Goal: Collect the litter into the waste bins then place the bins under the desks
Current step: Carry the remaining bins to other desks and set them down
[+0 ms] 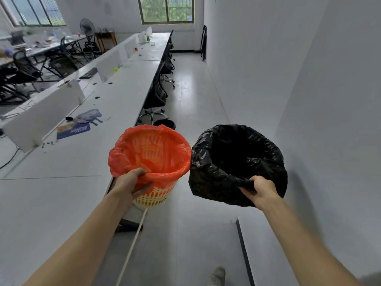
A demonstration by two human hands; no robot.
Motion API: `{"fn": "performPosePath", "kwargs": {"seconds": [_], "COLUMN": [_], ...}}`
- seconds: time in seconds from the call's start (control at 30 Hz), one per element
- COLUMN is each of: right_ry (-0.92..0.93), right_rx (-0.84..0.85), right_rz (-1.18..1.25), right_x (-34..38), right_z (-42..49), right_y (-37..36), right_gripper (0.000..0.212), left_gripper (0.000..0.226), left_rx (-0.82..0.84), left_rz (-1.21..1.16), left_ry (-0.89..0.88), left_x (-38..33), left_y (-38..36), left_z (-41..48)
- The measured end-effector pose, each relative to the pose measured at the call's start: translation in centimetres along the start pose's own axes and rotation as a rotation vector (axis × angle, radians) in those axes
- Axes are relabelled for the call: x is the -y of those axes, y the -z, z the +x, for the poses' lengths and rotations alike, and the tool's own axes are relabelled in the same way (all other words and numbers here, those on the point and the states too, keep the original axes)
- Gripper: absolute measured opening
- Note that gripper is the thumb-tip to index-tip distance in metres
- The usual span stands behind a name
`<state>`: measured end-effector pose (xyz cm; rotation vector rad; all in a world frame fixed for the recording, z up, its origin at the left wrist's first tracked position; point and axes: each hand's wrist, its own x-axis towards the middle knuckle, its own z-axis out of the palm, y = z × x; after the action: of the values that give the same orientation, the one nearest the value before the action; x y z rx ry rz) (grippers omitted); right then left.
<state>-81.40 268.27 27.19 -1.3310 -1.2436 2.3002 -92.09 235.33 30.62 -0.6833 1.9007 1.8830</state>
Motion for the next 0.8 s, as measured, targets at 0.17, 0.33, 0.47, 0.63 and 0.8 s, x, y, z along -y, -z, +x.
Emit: {"fn": "performPosePath", "kwargs": {"seconds": [0.17,0.33,0.47,0.63,0.8], "right_ry": [-0.027,-0.028,-0.002,0.014,0.03], "right_rx": [0.037,0.035,0.04,0.044,0.0], "right_rz": [0.002,-0.029,-0.062,-0.06,-0.033], "right_x": [6.0,13.0,17.6,22.8,27.8], "right_z": [11.8,22.4,29.5,39.6,49.6], "right_y": [-8.4,-17.7,-25.1,-34.8,-44.3], "right_gripper": [0.015,0.032,0.037,0.03,0.029], "left_gripper": [0.035,0.038,0.043,0.041,0.036], "left_rx": [-0.067,-0.098,-0.122,-0.102,-0.033], "left_rz": [0.0,-0.048,-0.037,-0.018,0.046], "left_ry": [0.001,-0.017,-0.04,-0.025,0.026], "left_x": [-7.2,-15.4,-21.5,-28.7,-36.9], "left_y": [-6.3,-11.1,-13.7,-17.7,-21.9], "left_z": [10.8,20.8,28.5,41.0,54.3]}}
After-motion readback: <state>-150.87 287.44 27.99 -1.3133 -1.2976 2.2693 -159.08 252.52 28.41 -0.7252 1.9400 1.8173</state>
